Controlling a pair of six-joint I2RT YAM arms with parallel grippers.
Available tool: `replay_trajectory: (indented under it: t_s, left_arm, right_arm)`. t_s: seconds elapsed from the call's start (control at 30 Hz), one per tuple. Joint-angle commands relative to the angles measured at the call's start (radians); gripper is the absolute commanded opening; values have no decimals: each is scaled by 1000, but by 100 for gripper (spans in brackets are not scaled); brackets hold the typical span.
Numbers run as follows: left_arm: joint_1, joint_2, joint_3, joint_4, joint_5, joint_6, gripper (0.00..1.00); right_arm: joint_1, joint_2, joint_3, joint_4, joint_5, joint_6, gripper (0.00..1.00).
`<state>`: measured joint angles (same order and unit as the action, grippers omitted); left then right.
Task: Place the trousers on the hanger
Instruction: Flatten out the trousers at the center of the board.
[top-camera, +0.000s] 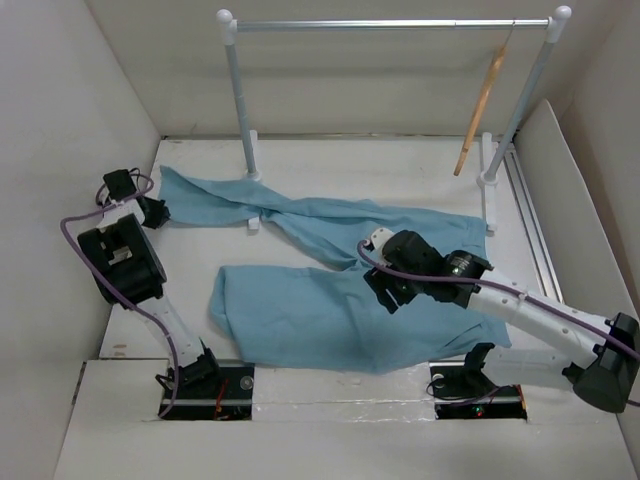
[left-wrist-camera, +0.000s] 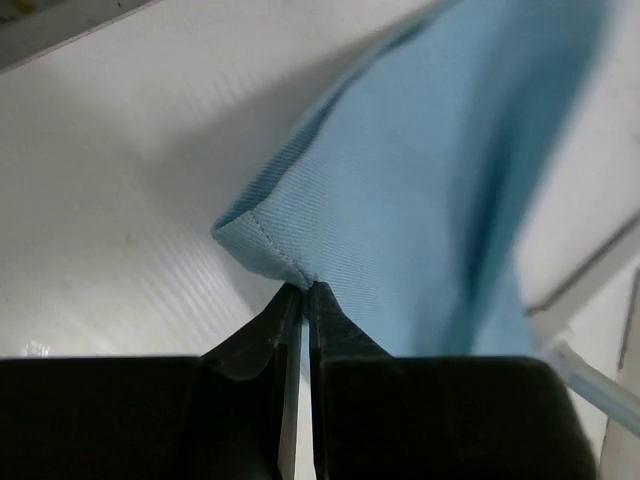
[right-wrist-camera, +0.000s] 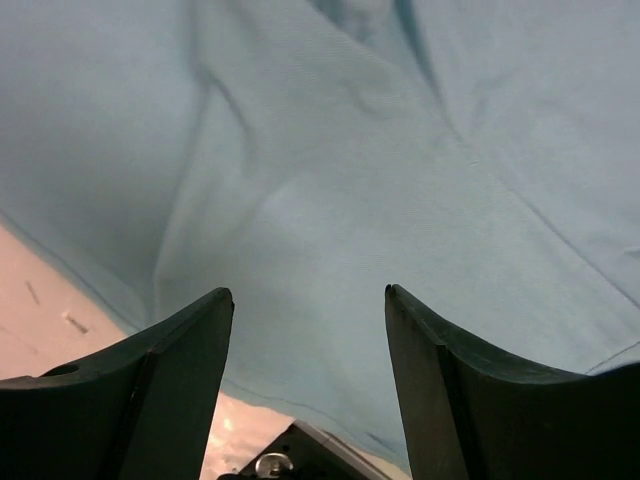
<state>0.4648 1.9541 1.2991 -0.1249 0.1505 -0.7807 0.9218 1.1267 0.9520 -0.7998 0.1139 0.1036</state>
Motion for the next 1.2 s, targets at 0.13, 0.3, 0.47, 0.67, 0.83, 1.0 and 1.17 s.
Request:
replay_trajectory:
  t_s: [0.13,0.3,0.47,0.67,0.83,1.0,1.17]
  left_arm:
    - [-29,-424,58,-140,-69,58,0]
    - [-18,-524,65,-188,-29,57,0]
    - [12,-549,98,-226,17,67,0]
    - [-112,-443,449,-304,32,43,0]
    - [-203,-383,658,-338,20,15,0]
    - [-105,-428,464,-300,41,27,0]
    - [47,-492,147,-217,78,40,0]
  right_arm:
    - [-237,21,34,122,-140,-191,68]
    - [-328,50,76,125,-184,-274,68]
    - [-415,45,82,135,-246,-314,69]
    - [-449,93,91,146,-247,-317,72]
    - [-486,93,131,134,-244,-297,73]
    - [-524,67,120,117,-214,-286,75]
    - [-567,32,87,125,-258,-283,75]
